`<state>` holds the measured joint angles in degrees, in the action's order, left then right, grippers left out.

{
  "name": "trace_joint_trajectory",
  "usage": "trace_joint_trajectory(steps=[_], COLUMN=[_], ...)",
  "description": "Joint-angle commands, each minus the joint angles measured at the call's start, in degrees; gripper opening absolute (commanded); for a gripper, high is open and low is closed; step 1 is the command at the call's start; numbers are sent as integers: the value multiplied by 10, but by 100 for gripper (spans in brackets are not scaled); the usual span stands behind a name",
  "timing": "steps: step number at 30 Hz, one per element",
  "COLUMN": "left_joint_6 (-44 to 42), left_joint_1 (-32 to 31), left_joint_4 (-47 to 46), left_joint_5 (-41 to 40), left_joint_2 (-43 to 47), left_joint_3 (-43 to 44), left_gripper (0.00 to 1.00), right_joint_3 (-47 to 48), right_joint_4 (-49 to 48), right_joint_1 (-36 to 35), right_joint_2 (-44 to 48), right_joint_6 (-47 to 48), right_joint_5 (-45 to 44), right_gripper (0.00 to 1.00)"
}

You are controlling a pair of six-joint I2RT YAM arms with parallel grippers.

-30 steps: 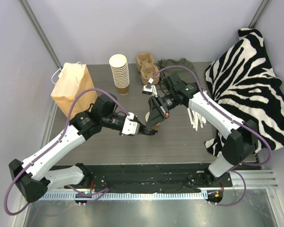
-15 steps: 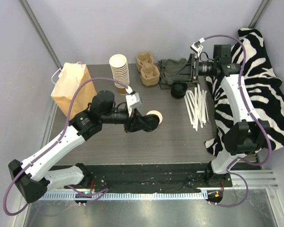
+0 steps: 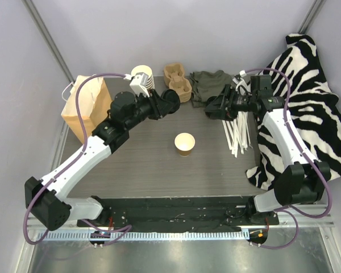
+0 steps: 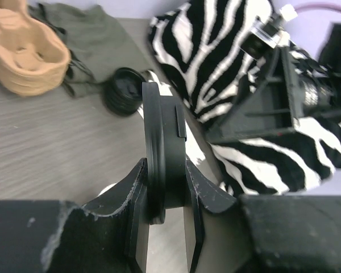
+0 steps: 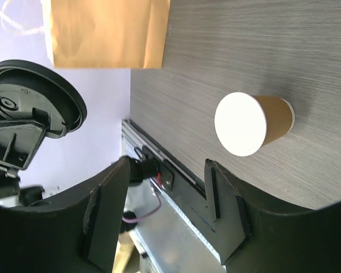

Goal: Pack the takeout coffee

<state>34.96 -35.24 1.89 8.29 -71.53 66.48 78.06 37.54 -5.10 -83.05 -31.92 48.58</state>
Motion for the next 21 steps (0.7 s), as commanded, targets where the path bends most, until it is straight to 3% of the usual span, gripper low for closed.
trace_joint_trajectory(steps=[1,7,10,15,21], left_joint_6=[9,16,20,32,41], left_joint_1=[-1,-6,-9,-10,-10], left_joint_4=[-48,-55,-55,-56,-59], left_joint_5=[-64,-58,-58,-59,-69], left_joint_2=[-25,-56,-67,-77,-83], left_joint_3=[24,39,45,49,49], left_gripper=[4,2,2,1,0], right_joint_3=[13,32,48,18,11], right_joint_4=[-40,-60,-71,-200,-251], right_joint_1=[-28,-56,-66,-68,-87], right_joint_2=[-8,-45,-58,-47,-45], right_joint_6=[-85,-108,-124,-207,-250], right_joint_5=[-45,-28,-29,-47,-75], right_gripper=[61,46,44,42,43])
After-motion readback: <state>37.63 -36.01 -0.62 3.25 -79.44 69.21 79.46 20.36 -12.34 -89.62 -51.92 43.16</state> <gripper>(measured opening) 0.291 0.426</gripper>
